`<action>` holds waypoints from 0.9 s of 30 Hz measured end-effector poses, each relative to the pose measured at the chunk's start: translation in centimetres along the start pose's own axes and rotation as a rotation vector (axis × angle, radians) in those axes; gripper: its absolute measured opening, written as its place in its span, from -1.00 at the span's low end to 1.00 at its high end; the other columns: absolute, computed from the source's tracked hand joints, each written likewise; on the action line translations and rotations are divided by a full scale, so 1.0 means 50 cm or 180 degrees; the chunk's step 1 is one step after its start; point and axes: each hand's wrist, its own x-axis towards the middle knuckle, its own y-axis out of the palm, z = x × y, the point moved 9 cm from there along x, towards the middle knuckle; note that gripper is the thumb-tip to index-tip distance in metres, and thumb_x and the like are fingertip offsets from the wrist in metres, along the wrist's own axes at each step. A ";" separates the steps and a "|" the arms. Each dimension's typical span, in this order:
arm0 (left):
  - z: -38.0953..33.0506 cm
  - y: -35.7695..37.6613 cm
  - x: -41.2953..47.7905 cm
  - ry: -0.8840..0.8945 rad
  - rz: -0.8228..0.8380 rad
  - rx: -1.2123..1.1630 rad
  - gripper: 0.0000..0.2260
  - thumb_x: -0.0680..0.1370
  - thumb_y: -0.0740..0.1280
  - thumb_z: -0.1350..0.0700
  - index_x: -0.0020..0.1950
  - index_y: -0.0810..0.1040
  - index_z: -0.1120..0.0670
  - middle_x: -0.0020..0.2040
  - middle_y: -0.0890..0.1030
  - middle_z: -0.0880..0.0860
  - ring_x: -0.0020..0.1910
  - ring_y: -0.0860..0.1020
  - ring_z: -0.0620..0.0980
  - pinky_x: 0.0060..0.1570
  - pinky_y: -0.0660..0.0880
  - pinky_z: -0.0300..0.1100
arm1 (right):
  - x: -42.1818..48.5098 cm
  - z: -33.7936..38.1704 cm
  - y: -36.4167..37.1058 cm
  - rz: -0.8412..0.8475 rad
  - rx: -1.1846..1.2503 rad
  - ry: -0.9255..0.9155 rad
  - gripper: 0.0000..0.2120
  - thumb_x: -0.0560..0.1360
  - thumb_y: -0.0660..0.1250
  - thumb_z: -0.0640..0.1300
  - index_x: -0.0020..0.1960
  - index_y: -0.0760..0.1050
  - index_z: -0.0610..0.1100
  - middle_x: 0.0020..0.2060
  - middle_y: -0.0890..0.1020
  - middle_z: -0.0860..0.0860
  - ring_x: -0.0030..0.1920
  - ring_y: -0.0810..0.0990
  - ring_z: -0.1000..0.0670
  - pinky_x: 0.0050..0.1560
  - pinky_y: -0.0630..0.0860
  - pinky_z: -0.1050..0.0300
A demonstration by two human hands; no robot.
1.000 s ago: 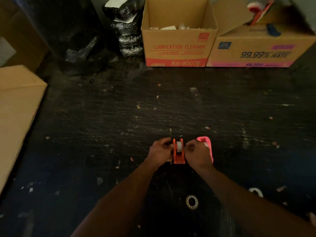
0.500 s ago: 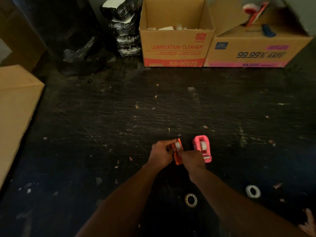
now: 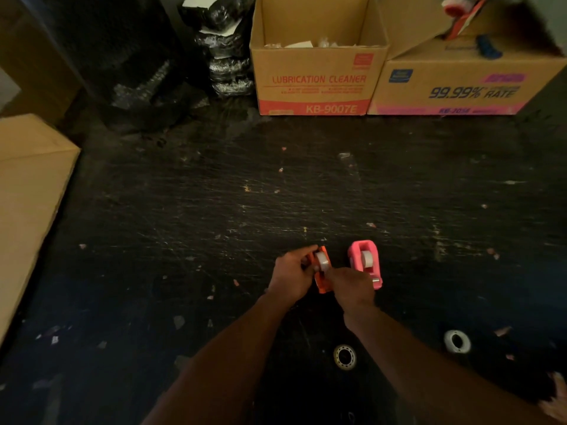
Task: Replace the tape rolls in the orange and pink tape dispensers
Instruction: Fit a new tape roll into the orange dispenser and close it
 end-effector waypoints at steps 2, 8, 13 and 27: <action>-0.001 0.002 -0.001 -0.0009 -0.0016 0.0039 -0.55 0.56 0.41 0.21 0.44 0.52 -0.03 0.24 0.69 0.08 0.13 0.69 0.00 0.23 0.61 0.01 | -0.011 -0.008 -0.015 -0.0214 -0.0084 -0.0054 -0.80 0.52 0.38 -0.10 -0.25 0.60 -0.15 -0.30 0.64 -0.10 -0.25 0.57 -0.05 -0.11 0.53 -0.03; -0.006 0.002 -0.004 -0.0021 -0.0047 0.0207 -0.54 0.58 0.39 0.19 0.47 0.49 -0.04 0.28 0.67 0.06 0.16 0.67 -0.01 0.23 0.60 0.00 | -0.029 -0.034 -0.020 -0.0444 -0.0207 -0.0166 -0.76 0.54 0.35 -0.09 -0.28 0.59 -0.12 -0.34 0.59 -0.05 -0.24 0.55 -0.07 -0.06 0.54 -0.07; -0.009 0.003 -0.004 -0.0021 0.0019 0.0297 -0.53 0.60 0.36 0.18 0.51 0.44 -0.05 0.33 0.63 0.07 0.21 0.64 -0.01 0.25 0.60 0.01 | -0.031 -0.082 -0.017 -0.0435 -0.0144 0.0183 -0.74 0.54 0.35 -0.08 -0.32 0.56 -0.08 -0.24 0.67 -0.11 -0.13 0.65 -0.17 0.04 0.60 -0.16; -0.014 0.000 0.006 0.0167 0.0178 0.0485 -0.51 0.60 0.34 0.22 0.52 0.41 -0.04 0.32 0.62 0.08 0.14 0.62 -0.10 0.19 0.56 -0.20 | -0.015 -0.105 -0.012 -0.0298 -0.0202 0.0103 -0.90 0.54 0.38 -0.05 -0.13 0.63 -0.01 -0.13 0.70 -0.04 -0.05 0.68 -0.08 0.07 0.62 -0.11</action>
